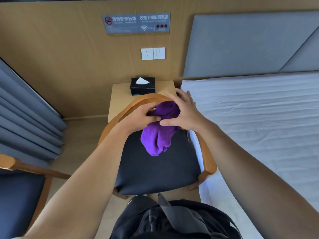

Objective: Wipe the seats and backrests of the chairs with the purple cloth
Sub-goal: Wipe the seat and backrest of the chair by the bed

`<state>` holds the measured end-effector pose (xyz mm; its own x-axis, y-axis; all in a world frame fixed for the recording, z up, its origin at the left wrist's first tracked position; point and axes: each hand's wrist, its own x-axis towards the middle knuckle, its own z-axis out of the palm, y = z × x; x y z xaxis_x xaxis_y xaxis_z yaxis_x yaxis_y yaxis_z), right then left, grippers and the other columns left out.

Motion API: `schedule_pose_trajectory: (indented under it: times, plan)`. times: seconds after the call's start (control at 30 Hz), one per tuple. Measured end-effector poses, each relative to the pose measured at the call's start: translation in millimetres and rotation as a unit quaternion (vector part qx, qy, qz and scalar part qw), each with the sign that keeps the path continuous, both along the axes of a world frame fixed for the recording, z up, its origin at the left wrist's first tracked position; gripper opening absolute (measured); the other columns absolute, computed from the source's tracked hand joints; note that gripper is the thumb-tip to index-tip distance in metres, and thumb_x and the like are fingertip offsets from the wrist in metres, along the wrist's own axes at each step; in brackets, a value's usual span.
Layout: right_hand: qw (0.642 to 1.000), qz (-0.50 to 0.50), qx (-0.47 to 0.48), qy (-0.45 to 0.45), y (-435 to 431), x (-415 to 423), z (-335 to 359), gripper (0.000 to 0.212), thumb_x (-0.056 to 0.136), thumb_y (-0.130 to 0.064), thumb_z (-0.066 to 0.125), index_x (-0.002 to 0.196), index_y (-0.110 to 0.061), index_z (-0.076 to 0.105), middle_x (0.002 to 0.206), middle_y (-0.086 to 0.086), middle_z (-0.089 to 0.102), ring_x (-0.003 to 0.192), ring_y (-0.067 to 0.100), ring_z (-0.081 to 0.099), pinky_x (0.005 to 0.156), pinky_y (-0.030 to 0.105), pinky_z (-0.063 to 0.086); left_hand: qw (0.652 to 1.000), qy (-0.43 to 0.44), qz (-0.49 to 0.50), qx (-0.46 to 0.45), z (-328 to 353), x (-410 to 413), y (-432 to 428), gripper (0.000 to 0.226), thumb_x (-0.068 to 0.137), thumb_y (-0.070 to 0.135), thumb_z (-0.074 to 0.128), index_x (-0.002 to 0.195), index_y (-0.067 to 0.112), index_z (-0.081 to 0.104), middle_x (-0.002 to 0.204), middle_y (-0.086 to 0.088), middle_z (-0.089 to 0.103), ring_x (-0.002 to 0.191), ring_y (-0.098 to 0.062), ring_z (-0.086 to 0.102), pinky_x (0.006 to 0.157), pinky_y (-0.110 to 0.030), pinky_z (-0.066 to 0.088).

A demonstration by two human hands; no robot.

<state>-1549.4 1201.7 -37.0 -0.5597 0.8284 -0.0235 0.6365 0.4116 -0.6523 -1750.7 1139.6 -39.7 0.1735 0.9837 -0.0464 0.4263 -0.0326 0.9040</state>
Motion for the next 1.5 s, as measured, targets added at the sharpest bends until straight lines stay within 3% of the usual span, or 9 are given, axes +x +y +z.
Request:
schedule_pose_trajectory:
  times: [0.1, 0.23, 0.37, 0.53, 0.7, 0.93, 1.2, 1.3, 1.5]
  plan:
    - [0.999, 0.021, -0.031, 0.017, 4, -21, -2, 0.062, 0.073, -0.052, 0.082, 0.125, -0.028, 0.059, 0.113, -0.014, 0.055, 0.114, 0.014, 0.055, 0.09, 0.027, 0.044, 1.0, 0.027, -0.004, -0.008, -9, -14, 6, 0.016, 0.092, 0.017, 0.066, 0.101, 0.03, 0.065, 0.094, 0.006, 0.068, 0.093, -0.019, 0.064, 0.087, -0.045, 0.053]
    - [1.0, 0.0, 0.029, -0.007, -1, -43, -16, 0.039, 0.087, -0.05, 0.07, 0.111, -0.02, 0.06, 0.085, -0.023, 0.049, 0.079, 0.005, 0.048, 0.066, 0.019, 0.033, 0.994, 0.066, 0.046, -0.067, -20, -36, 13, 0.024, 0.09, 0.023, 0.071, 0.108, 0.014, 0.059, 0.103, -0.004, 0.068, 0.098, -0.023, 0.065, 0.093, -0.051, 0.052]
    - [0.997, 0.012, 0.068, 0.036, 0, -60, -25, 0.027, 0.095, -0.036, 0.064, 0.112, -0.016, 0.059, 0.099, -0.014, 0.056, 0.09, 0.005, 0.051, 0.08, 0.025, 0.041, 0.994, 0.038, -0.003, -0.099, -26, -54, 20, 0.035, 0.086, 0.019, 0.073, 0.118, 0.022, 0.06, 0.112, 0.001, 0.069, 0.108, -0.019, 0.064, 0.097, -0.041, 0.051]
    - [0.991, -0.076, 0.046, 0.099, 12, -77, -29, 0.027, 0.099, -0.034, 0.058, 0.12, -0.017, 0.057, 0.107, -0.014, 0.059, 0.097, 0.002, 0.054, 0.082, 0.0, 0.034, 0.98, 0.125, -0.033, -0.153, -56, -76, 24, 0.058, 0.084, 0.018, 0.075, 0.134, 0.016, 0.046, 0.125, -0.007, 0.061, 0.118, -0.027, 0.056, 0.103, -0.048, 0.044]
    - [0.982, -0.162, 0.001, 0.1, 27, -68, -38, 0.038, 0.097, -0.042, 0.058, 0.124, -0.016, 0.055, 0.11, -0.009, 0.062, 0.1, 0.009, 0.057, 0.084, 0.019, 0.04, 0.989, 0.065, 0.027, -0.129, -80, -89, 29, 0.017, 0.094, 0.014, 0.062, 0.108, 0.012, 0.052, 0.095, -0.003, 0.062, 0.093, -0.027, 0.057, 0.082, -0.036, 0.047]
    - [0.974, -0.21, -0.081, 0.016, 10, -37, -104, 0.045, 0.098, -0.048, 0.053, 0.128, -0.014, 0.054, 0.119, 0.003, 0.066, 0.111, 0.024, 0.06, 0.088, 0.028, 0.043, 0.979, 0.113, 0.026, -0.168, -124, -88, 21, 0.018, 0.097, 0.033, 0.061, 0.11, 0.021, 0.062, 0.102, 0.009, 0.065, 0.098, -0.013, 0.059, 0.085, -0.028, 0.039]
    - [0.958, -0.217, -0.187, -0.024, -26, -13, -226, 0.035, 0.1, -0.041, 0.054, 0.121, -0.013, 0.055, 0.102, -0.007, 0.059, 0.094, 0.014, 0.057, 0.08, 0.024, 0.041, 0.934, 0.196, -0.04, -0.297, -228, -59, 2, 0.022, 0.1, 0.034, 0.056, 0.113, 0.019, 0.065, 0.105, 0.0, 0.064, 0.101, -0.025, 0.06, 0.082, -0.034, 0.041]
    - [0.951, -0.233, -0.2, -0.034, -28, -8, -278, 0.032, 0.099, -0.038, 0.057, 0.116, -0.011, 0.057, 0.105, 0.001, 0.065, 0.099, 0.023, 0.061, 0.083, 0.028, 0.043, 0.919, 0.23, -0.025, -0.32, -280, -45, -2, 0.024, 0.099, 0.034, 0.056, 0.119, 0.021, 0.062, 0.112, -0.002, 0.063, 0.109, -0.03, 0.058, 0.098, -0.046, 0.043]
    - [0.947, -0.253, -0.191, -0.056, -5, -5, -365, 0.035, 0.1, -0.033, 0.055, 0.125, -0.009, 0.055, 0.122, 0.008, 0.063, 0.114, 0.029, 0.057, 0.097, 0.041, 0.044, 0.914, 0.335, 0.077, -0.214, -371, -27, 17, 0.037, 0.1, 0.029, 0.054, 0.137, 0.032, 0.052, 0.13, -0.002, 0.056, 0.122, -0.029, 0.044, 0.103, -0.047, 0.031]
